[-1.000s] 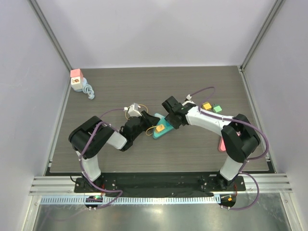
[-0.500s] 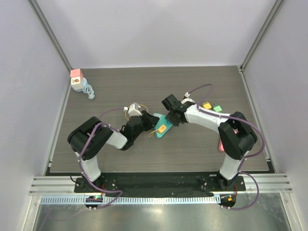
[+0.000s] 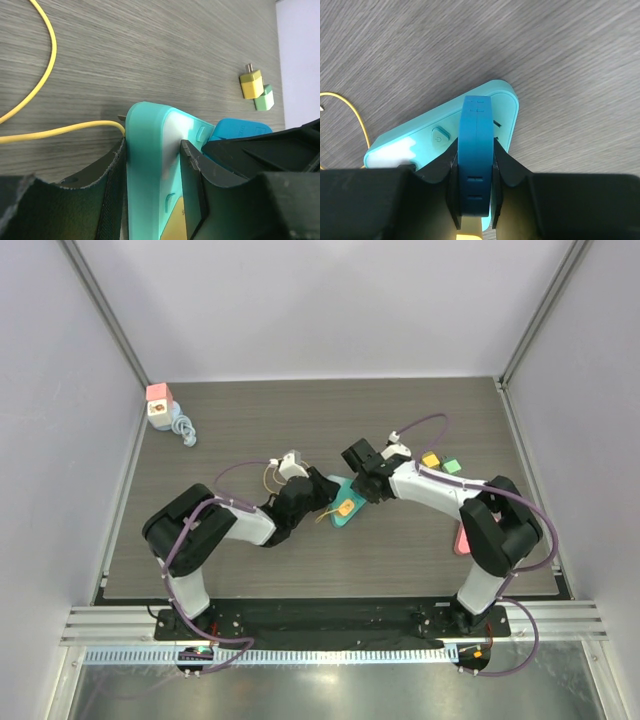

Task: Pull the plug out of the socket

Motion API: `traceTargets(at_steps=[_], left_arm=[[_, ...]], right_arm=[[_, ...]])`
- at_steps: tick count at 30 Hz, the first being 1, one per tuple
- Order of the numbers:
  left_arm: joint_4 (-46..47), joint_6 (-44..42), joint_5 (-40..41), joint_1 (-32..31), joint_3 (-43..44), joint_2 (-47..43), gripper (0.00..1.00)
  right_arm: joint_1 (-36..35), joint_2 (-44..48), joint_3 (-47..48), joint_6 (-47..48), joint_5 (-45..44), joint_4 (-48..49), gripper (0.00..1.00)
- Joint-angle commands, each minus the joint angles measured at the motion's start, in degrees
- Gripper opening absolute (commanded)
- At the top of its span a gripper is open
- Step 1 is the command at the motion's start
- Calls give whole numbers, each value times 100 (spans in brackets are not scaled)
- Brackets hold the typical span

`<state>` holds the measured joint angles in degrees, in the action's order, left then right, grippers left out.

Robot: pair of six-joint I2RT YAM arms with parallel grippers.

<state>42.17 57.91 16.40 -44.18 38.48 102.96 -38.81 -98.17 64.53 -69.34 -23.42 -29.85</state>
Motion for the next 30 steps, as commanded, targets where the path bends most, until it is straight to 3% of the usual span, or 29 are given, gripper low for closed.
traceTargets(at_steps=[1,14,20,22,25,26,29,30], left_arm=[[-1316,-535,1101,-81,221,5,0],[-1598,-509,1322,-125,371,23,0],[-1449,-649,1357,-196,336,-30,0],[-1187,-736,1261,-196,239,-65,0],[-503,-930,436,-38,-33,-240,1],[-395,-913,-10,136,-173,-328,7],[253,-590,-741,628,-393,-321,43],[570,-510,-1414,769,-542,-155,55]], right_arm=[[-83,640,-89,-18,-154,-74,1],[-74,1765,-556,-211,-514,-48,1],[-66,1617,-494,-80,-576,-65,1],[-48,1573,-442,69,-506,-65,1],[-22,1581,-476,236,-409,-65,1],[-4,1599,-520,272,-400,-65,1],[75,1757,-784,377,-348,31,1],[162,1801,-880,412,-208,127,1]])
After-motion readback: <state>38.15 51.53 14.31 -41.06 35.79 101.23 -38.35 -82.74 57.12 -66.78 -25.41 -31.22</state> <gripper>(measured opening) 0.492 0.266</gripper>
